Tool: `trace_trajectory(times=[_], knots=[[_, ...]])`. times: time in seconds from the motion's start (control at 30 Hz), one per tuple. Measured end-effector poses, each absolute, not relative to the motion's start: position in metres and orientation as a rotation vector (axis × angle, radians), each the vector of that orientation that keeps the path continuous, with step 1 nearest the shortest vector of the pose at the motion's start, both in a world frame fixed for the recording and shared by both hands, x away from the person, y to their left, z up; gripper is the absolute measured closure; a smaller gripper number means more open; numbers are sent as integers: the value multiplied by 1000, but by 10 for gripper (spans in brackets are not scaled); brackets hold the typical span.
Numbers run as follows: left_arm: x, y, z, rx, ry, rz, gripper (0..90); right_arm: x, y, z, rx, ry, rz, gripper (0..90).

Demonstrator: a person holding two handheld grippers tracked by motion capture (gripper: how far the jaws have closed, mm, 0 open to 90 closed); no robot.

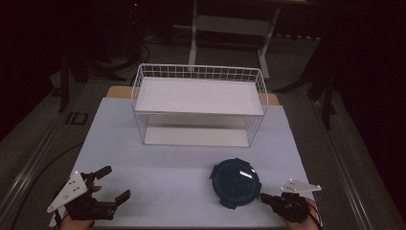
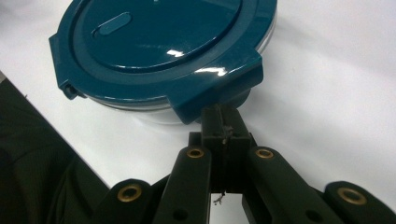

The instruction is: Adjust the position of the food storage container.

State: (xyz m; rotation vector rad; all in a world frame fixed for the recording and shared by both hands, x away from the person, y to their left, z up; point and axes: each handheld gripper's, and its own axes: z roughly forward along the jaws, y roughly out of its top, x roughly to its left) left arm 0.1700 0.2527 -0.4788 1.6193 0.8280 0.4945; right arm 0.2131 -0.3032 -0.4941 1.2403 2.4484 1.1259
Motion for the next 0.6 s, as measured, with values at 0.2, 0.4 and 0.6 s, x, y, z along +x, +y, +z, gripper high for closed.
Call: trace_trajectory(times=[0.2,0.4,0.6], knots=[[170,253,-479,1618,827,491,0,231,-295,-494,1237,2443,1135,900],[172,251,-480,1622,827,481,0,240,-281,-494,1207,2459,1138,900],[172,249,-480,1628,822,476,0,253,-268,-494,1193,2475,1147,900]])
